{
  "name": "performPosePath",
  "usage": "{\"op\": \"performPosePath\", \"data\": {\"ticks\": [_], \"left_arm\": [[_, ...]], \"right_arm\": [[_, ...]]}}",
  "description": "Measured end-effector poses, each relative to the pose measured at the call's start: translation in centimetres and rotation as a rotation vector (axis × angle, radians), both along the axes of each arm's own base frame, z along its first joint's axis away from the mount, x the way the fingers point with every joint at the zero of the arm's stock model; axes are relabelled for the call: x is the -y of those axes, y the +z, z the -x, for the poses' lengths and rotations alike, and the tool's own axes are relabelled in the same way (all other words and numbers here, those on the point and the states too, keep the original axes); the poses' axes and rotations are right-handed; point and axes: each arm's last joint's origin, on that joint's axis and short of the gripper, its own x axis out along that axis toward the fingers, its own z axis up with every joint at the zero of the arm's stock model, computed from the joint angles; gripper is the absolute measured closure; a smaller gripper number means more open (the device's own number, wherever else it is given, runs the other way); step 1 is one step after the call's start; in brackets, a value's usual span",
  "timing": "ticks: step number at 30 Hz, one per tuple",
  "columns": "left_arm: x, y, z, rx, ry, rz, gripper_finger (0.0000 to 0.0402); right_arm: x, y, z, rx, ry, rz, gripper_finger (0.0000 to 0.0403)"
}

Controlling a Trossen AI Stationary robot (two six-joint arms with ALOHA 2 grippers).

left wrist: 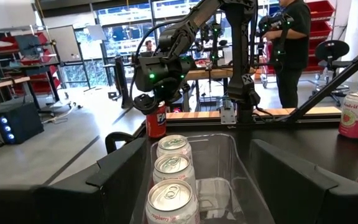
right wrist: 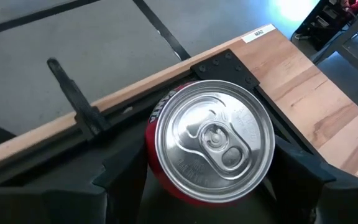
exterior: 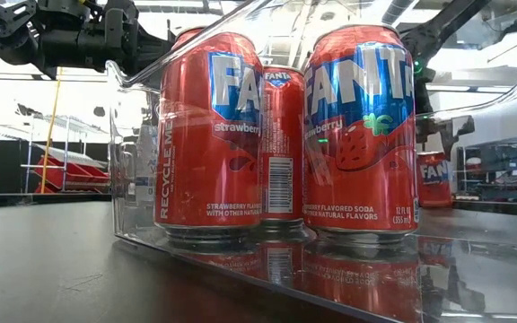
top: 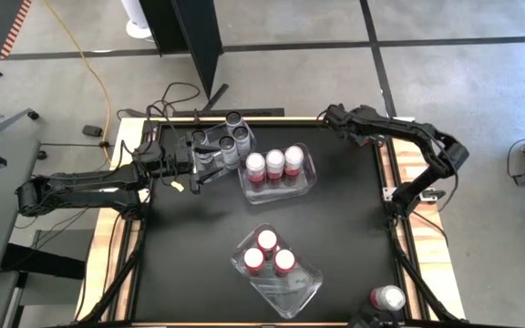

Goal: Sort soda cans
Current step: Put the orange soda can in the bottom transparent bin

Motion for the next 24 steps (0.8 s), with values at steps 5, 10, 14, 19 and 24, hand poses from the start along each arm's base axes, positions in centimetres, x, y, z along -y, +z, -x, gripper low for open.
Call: {"op": "performPosePath", "data": {"ticks": [5,10,14,19,24], "left_arm": [[0.0,0.0,0.0,0.0,0.0,0.001,0.0121],[0.0,0.0,0.0,0.0,0.0,0.002,0.0121],[0.0,0.0,0.0,0.0,0.0,0.002,0.0121],[0.0,0.0,0.0,0.0,0.0,0.002,0.0121],[0.0,0.0,0.0,0.0,0.0,0.002,0.0121]], "right_arm": [[0.3,0.0,0.4,0.0,-0.021,-0.002,0.0111],[0.9,0.0,1.1,0.006,-0.055,0.0,0.0111],[1.3,0.0,1.6,0.005,-0.077,-0.002,0.0111],[1.6,0.0,1.8,0.01,-0.084,-0.002,0.0112],[1.6,-0.1,1.8,0.013,-0.081,0.001,0.0112]]}}
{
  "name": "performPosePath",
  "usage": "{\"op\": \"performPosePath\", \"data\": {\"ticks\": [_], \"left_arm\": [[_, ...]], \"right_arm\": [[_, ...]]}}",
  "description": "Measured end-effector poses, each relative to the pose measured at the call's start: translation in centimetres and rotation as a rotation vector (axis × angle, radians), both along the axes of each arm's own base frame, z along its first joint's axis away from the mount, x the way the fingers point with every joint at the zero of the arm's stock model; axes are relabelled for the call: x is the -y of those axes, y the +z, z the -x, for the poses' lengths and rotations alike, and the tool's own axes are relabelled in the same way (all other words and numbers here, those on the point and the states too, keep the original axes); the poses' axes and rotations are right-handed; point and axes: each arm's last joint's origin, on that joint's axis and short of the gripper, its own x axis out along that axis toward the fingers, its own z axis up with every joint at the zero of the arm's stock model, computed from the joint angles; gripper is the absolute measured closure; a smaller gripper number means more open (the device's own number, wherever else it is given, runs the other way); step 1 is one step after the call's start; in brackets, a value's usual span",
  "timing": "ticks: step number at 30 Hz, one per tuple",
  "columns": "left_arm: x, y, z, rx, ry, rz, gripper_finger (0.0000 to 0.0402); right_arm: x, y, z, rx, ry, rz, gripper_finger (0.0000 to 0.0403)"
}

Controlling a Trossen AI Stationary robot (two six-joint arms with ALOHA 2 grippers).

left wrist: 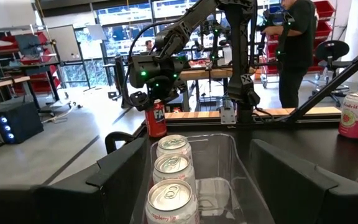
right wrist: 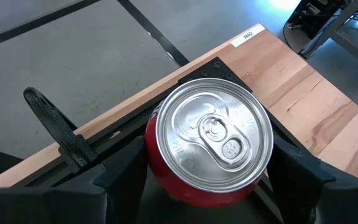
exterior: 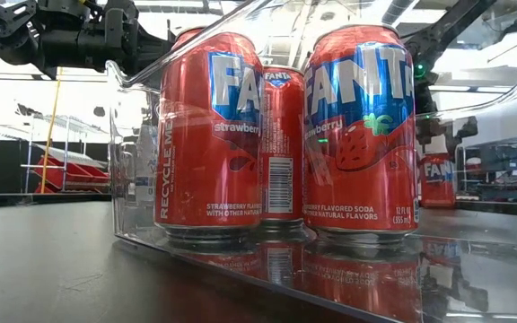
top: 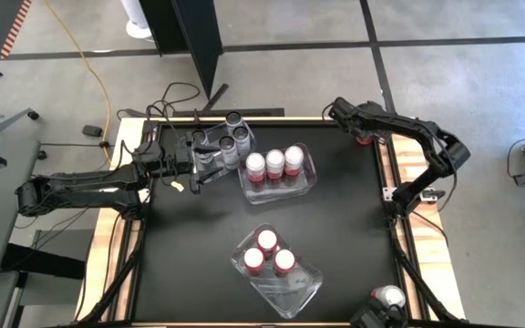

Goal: Sort soda cans
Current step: Put the orange soda can in the bottom transparent bin

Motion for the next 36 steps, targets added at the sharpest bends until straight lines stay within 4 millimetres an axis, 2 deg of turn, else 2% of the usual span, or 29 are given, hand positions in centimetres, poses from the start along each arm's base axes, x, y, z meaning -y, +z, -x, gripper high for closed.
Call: {"op": "performPosePath", "data": {"ticks": [11,18,22,26,36], "left_arm": [[0.0,-0.01,0.0,-0.001,0.0,0.0,0.0121],[0.0,-0.01,0.0,-0.001,0.0,0.001,0.0121],[0.0,-0.01,0.0,-0.001,0.0,0.0,0.0121],[0.0,-0.02,-0.01,-0.002,0.0,0.001,0.0121],[0.0,-0.04,-0.01,-0.004,0.0,-0.001,0.0121]], "right_arm": [[0.03,-0.01,-0.03,-0.002,0.009,-0.002,0.0103],[0.03,-0.1,-0.03,-0.004,0.013,-0.006,0.0064],[-0.29,-0.85,-0.06,0.031,0.02,-0.085,0.0033],[0.0,-0.4,-0.16,0.032,0.016,-0.038,0.0008],[0.37,-0.27,0.14,0.012,-0.007,0.006,0.0004]]}}
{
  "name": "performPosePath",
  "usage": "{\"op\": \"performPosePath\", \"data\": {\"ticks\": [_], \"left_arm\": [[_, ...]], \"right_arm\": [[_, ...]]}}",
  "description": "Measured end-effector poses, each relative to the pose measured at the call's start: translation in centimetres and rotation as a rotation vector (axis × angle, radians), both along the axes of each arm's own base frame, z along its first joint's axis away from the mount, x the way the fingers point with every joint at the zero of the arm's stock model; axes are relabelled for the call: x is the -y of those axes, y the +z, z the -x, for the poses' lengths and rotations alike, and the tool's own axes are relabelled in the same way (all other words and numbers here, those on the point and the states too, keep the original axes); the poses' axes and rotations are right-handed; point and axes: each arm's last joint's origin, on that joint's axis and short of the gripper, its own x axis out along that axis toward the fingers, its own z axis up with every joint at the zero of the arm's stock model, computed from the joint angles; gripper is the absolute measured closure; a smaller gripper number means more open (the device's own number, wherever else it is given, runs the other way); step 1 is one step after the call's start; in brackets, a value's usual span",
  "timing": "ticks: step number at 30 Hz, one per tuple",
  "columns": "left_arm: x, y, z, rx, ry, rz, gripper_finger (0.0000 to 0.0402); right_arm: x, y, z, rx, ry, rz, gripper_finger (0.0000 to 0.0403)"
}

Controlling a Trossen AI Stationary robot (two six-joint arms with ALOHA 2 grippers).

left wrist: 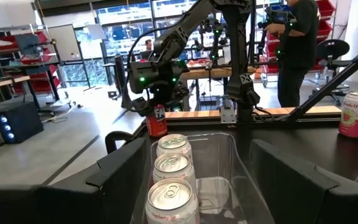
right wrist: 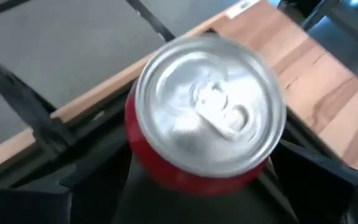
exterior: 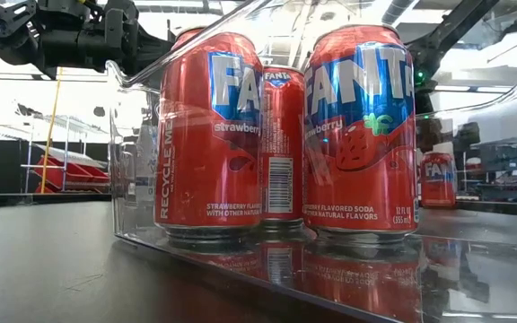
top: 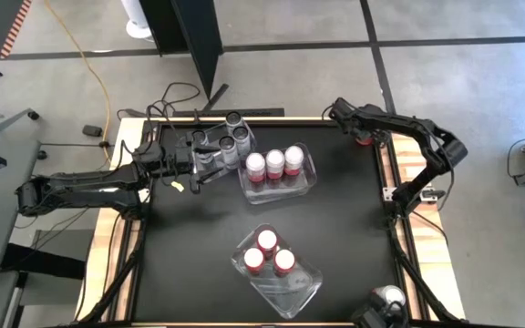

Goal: Sort soda cans
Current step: Put the orange soda can in the bottom transparent bin

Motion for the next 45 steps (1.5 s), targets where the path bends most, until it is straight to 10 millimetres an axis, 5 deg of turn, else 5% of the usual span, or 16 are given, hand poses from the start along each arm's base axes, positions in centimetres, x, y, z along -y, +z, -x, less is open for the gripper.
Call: {"op": "performPosePath", "data": {"ticks": [23,45], "left_arm": [[0.0,0.0,0.0,-0.003,0.0,0.001,0.0121],[0.0,-0.1,0.0,-0.008,0.001,-0.007,0.0121]], "right_arm": [[0.8,0.2,0.4,0.019,-0.069,0.094,0.0003],[1.8,-3.4,-0.3,-0.065,-0.107,0.061,0.0039]]}}
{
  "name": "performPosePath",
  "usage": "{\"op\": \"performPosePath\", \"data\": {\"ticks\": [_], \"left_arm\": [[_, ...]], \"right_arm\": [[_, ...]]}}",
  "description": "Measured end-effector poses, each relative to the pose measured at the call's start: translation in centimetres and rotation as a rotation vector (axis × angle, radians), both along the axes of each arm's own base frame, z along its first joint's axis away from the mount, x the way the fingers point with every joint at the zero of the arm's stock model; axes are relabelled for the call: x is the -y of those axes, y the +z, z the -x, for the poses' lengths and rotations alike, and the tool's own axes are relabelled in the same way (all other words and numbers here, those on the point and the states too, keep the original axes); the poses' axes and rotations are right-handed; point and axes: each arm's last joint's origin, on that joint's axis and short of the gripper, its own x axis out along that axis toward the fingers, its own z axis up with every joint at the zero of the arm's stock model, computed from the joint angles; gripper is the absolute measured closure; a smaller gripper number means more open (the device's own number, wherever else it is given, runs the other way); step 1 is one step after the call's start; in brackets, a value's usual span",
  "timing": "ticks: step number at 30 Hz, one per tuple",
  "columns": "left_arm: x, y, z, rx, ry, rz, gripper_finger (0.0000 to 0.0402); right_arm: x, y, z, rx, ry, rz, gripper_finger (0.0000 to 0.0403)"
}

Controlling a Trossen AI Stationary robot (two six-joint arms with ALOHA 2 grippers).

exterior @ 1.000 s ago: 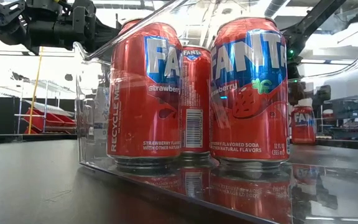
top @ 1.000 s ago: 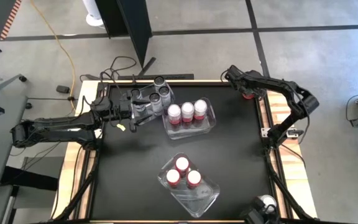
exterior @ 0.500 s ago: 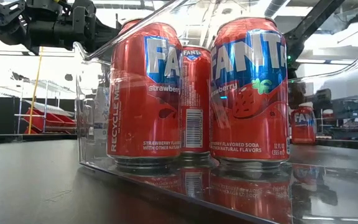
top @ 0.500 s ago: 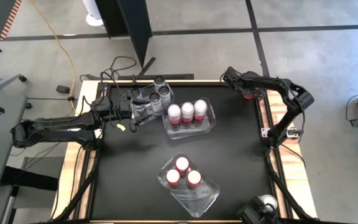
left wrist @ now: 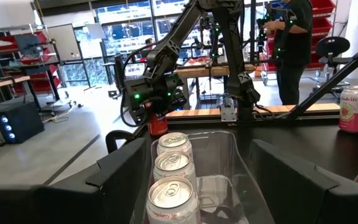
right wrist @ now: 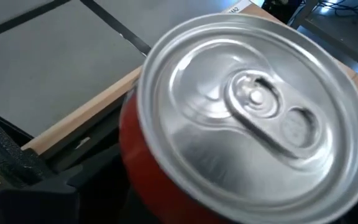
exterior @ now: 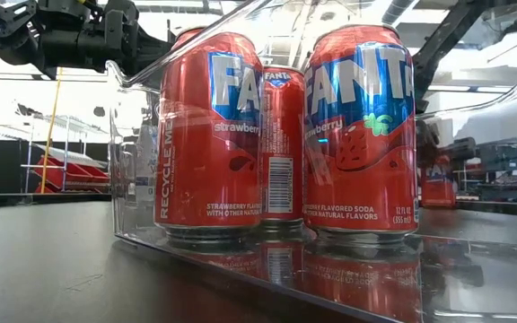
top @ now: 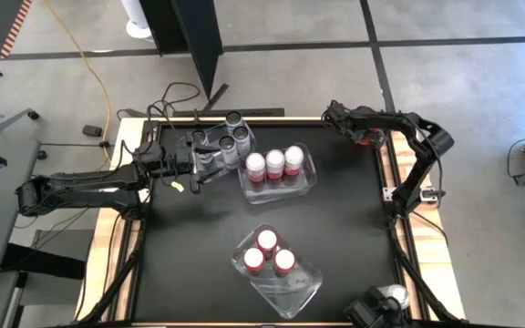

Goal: Sort soda cans
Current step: Put the orange soda can in the bottom transparent bin

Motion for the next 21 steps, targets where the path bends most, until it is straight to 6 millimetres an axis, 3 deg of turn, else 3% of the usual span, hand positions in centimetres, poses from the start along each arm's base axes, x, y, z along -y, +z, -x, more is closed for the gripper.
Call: {"op": "performPosePath", "data": {"ticks": [7,13,21], "left_arm": [[0.0,0.0,0.0,0.0,0.0,0.0,0.0121],[0.0,0.0,0.0,0.0,0.0,0.0,0.0121],[0.0,0.0,0.0,0.001,0.0,0.0,0.0121]], "right_arm": [[0.0,0.0,0.0,-0.003,-0.002,0.009,0.0105],[-0.2,0.0,-0.3,-0.003,0.018,-0.002,0.0106],[-1.8,0.0,-2.2,-0.014,0.104,-0.021,0.0106]]}}
